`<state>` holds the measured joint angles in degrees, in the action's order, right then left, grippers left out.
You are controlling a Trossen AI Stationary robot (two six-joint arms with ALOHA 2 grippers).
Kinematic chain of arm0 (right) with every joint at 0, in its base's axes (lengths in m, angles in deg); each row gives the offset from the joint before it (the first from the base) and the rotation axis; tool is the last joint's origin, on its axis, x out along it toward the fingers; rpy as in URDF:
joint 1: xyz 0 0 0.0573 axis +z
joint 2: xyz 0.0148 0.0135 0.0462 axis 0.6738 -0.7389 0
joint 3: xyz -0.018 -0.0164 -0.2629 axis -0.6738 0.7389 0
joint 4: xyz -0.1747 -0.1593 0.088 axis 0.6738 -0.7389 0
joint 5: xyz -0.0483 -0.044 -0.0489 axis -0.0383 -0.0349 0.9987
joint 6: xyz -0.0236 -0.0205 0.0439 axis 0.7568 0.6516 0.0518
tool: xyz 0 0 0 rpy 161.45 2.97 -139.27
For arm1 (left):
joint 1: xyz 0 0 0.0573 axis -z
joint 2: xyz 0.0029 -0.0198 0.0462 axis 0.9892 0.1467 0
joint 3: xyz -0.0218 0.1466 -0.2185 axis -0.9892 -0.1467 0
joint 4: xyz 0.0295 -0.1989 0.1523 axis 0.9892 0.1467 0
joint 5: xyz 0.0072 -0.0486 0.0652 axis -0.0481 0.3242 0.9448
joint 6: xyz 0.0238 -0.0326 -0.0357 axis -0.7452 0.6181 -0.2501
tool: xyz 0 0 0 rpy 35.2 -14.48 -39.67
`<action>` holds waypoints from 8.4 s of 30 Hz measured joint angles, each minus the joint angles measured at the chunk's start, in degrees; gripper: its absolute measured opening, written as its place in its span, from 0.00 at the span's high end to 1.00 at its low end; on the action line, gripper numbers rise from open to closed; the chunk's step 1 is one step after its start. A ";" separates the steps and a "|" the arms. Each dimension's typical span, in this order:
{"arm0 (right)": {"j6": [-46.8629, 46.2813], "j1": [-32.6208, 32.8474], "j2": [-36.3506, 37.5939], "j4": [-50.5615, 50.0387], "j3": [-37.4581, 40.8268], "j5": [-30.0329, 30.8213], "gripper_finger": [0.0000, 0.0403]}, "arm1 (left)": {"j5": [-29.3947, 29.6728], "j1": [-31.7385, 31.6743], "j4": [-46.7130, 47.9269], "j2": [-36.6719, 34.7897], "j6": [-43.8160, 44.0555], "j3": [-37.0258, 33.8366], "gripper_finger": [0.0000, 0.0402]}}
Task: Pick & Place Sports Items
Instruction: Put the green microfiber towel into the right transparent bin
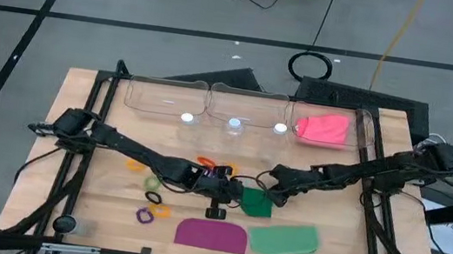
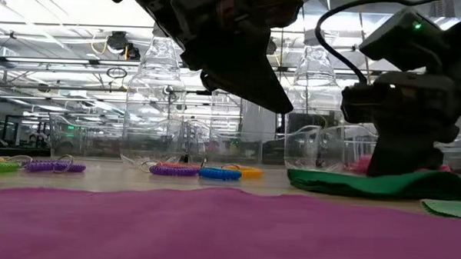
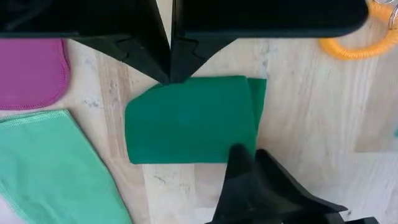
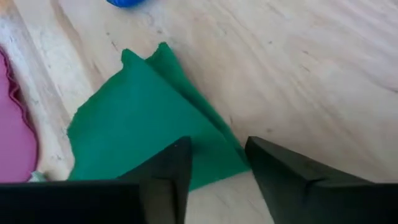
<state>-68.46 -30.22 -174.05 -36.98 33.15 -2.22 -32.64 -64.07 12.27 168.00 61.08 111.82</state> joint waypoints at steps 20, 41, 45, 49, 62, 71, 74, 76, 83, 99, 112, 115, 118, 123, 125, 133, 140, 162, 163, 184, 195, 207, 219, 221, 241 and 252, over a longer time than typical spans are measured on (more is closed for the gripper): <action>2.76 0.02 0.83 -1.40 -0.60 0.15 1.00 | 0.04 0.00 -0.04 0.02 0.56 0.00 0.98; 10.06 1.98 30.91 -5.23 -3.93 11.26 1.00 | 0.04 -0.12 -0.11 0.02 0.79 0.00 0.98; 9.89 2.25 34.64 -7.41 -3.98 11.17 1.00 | 0.04 -0.25 -0.11 0.02 0.76 0.00 0.98; 7.15 2.51 35.56 -10.62 -3.97 9.10 0.99 | 0.04 -0.26 -0.11 0.02 0.76 0.00 0.98; 0.98 0.01 23.47 9.53 10.25 0.94 0.41 | 0.04 -0.26 -0.32 0.02 0.72 0.00 0.98; 4.64 -2.72 11.55 16.55 8.94 2.38 0.43 | 0.04 -0.26 -0.35 0.02 0.92 0.00 0.98; 5.06 -2.80 7.87 16.43 8.02 2.49 0.48 | 0.02 -0.26 -0.35 0.02 0.99 0.00 0.98; 5.62 -2.80 5.56 15.29 7.75 1.69 0.50 | 0.04 -0.26 -0.35 0.02 1.01 0.00 0.98; 7.67 -2.86 1.37 9.88 7.43 1.84 0.70 | 0.02 -0.26 -0.33 0.02 0.94 -0.01 0.98; 12.09 -2.60 3.41 2.64 5.80 4.10 1.00 | 0.04 -0.26 -0.30 0.02 0.92 0.00 0.98; 22.83 -2.24 23.54 -0.30 -3.49 8.07 1.00 | 0.04 -0.26 -0.04 0.02 1.92 -0.02 0.98; 23.48 -1.96 27.22 -1.00 -3.97 8.33 1.00 | 0.04 -0.26 -0.04 0.02 1.93 -0.02 0.98; 23.91 -1.23 30.26 -1.62 -4.24 9.66 1.00 | 0.04 -0.26 -0.07 0.02 1.86 -0.02 0.98; 23.78 -0.07 33.25 -3.88 -4.24 11.86 1.00 | 0.04 -0.39 -0.15 0.02 1.35 -0.02 0.98; 23.82 0.42 34.09 -4.11 -4.24 12.87 1.00 | 0.04 -0.58 -0.17 0.02 1.25 -0.02 0.98; 24.51 0.76 40.42 -6.17 -4.24 15.87 1.00 | 0.04 -0.96 -0.17 0.02 2.08 -0.02 0.98; 26.53 0.65 48.77 -8.23 -4.31 18.45 1.00 | 0.04 -0.96 -0.11 0.02 2.05 -0.02 0.98; 34.88 0.14 59.69 -34.10 -24.03 47.89 1.00 | -0.09 -0.92 -0.04 0.02 1.97 -0.02 0.98; 34.90 -0.44 59.69 -34.65 -24.43 49.57 1.00 | -0.09 -0.92 -0.02 0.02 1.95 -0.02 0.98; 33.74 -49.12 42.60 -30.48 -24.92 7.26 1.00 | -0.07 -1.09 -0.29 0.02 2.18 -0.02 0.98; 35.12 -64.71 31.13 -33.58 -24.83 2.14 1.00 | -0.04 -1.09 -0.28 0.02 2.05 -0.02 0.98; 29.23 -63.30 25.07 -27.56 -18.72 -12.17 1.00 | -0.02 -1.09 -0.28 0.02 0.79 -0.02 0.98; 26.26 -60.16 29.16 -21.75 -18.43 -16.21 1.00 | -0.02 -1.09 -0.28 0.02 0.42 0.00 0.98; 27.07 -59.94 29.14 -24.11 -18.40 -13.93 1.00 | 0.00 -1.09 -0.26 0.02 0.43 -0.01 0.98; 34.36 -66.86 32.61 -25.73 -8.11 4.75 1.00 | 0.00 -1.11 -0.26 0.02 0.74 -0.02 0.98; 38.82 -66.82 37.78 -25.09 -8.09 11.34 0.89 | 0.00 -1.21 -0.31 0.02 0.72 -0.02 0.98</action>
<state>-29.64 -97.04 -136.28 -62.07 25.07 9.12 -32.64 -65.28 11.96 168.02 61.80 111.80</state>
